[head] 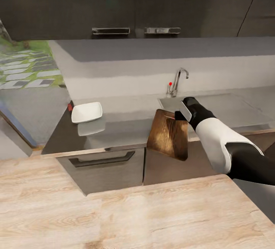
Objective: In the kitchen, take the Vidalia onion out of the sink, dice it on the chopping board with the paring knife, put the diced onion into the bowl on the countertop, then place both the paring knife and the chopping board into the sink.
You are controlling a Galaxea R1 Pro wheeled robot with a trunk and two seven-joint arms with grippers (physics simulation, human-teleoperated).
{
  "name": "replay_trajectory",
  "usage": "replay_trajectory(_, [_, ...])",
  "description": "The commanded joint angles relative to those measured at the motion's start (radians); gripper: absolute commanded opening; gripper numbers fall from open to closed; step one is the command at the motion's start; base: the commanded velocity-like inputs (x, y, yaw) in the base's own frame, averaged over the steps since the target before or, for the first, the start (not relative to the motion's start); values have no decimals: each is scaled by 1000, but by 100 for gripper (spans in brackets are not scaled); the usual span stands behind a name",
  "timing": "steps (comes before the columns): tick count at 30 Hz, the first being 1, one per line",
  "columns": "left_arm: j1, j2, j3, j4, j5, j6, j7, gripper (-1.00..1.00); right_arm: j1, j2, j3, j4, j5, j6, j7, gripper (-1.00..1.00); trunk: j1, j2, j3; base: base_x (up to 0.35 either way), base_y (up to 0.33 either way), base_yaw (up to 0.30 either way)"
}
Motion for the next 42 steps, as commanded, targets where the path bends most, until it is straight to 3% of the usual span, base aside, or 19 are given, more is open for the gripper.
replay_trajectory(1, [0, 1, -8, -1, 7, -2, 9, 100, -1, 1, -3, -1, -13, 0, -9, -100, 0, -2, 0, -128, 276, 213])
replay_trajectory(12, [0, 2, -8, -1, 7, -2, 9, 100, 0, -1, -8, -1, -11, -1, -11, -100, 0, -2, 8, -6, 272, 141])
replay_trajectory(15, [0, 2, -8, -1, 7, -2, 9, 100, 0, -4, -13, -3, -12, -2, -60, -100, 0, -2, 8, 130, 81, 7])
replay_trajectory(18, [0, 2, -8, -1, 7, -2, 9, 100, -1, -5, -40, -35, -13, -5, -164, -100, 0, -2, 8, 50, 20, 2])
replay_trajectory(23, [0, 1, -8, -1, 7, -2, 9, 100, -2, 1, -144, -151, -15, -23, -449, -100, 0, -2, 8, 9, 4, 0])
replay_trajectory(26, [-1, 1, -8, -1, 6, -2, 9, 100, -1, 4, -200, -193, -15, -54, -539, -100, 0, -2, 8, 2, 1, 0])
replay_trajectory(29, [-1, 2, -8, -1, 7, -2, 9, 100, -1, 6, -284, -210, -16, -68, -580, -100, 0, -2, 8, 0, 0, 0])
replay_trajectory(33, [-1, 3, -8, 0, 7, -2, 9, 100, -1, 4, -458, -216, -14, -75, -618, -100, 0, -2, 8, 65, 46, 0])
replay_trajectory(34, [-1, 3, -8, 0, 7, -2, 9, 100, -1, 3, -518, -218, -14, -76, -643, -100, 0, -2, 8, 151, 174, 0])
replay_trajectory(37, [-1, 3, -8, -1, 6, -2, 9, 100, -1, 2, -590, -219, -14, -79, -692, -100, 0, -2, 8, 167, 202, 0])
replay_trajectory(42, [-1, 4, -8, -1, 6, -3, 8, 100, -2, 3, -653, -219, -12, -139, -733, -100, 0, -2, 8, 180, 235, 0])
